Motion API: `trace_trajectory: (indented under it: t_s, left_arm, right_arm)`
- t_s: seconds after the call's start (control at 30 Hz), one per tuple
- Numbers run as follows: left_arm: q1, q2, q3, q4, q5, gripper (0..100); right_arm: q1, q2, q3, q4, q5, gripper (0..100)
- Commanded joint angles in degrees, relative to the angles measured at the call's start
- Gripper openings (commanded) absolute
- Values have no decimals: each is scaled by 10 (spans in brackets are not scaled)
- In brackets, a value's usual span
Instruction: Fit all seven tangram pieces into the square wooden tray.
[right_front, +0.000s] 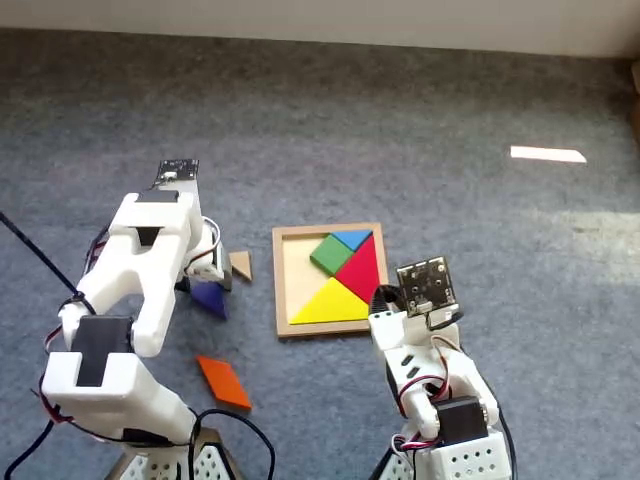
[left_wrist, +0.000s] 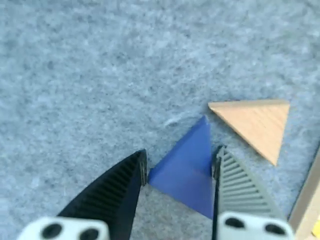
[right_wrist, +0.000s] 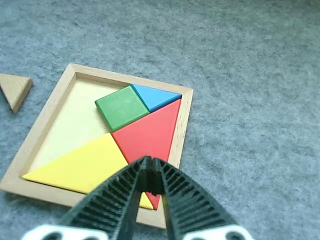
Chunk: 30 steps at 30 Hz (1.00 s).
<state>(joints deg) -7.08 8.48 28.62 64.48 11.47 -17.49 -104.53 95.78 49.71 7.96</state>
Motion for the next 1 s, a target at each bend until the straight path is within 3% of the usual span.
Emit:
trace_trajectory:
  t_s: [0.0,0.23,0.63,0.8,0.97]
  left_arm:
    - [-12,-8,-7,26,-9,218]
    - [-31,-8,-6,74,-10,276]
    - [-3,-3,-7,69,-10,288]
    - [16,-3,-2,49,-9,284]
    - [17,-2,-1,40,-9,213]
  right_arm:
    - [7,-6,57,-13,-3,20]
    - [7,-6,57,-13,-3,20]
    - [7,-6,57,-13,-3,20]
    - [7,-6,57,-13,-3,20]
    - [7,-6,57,-13,-3,20]
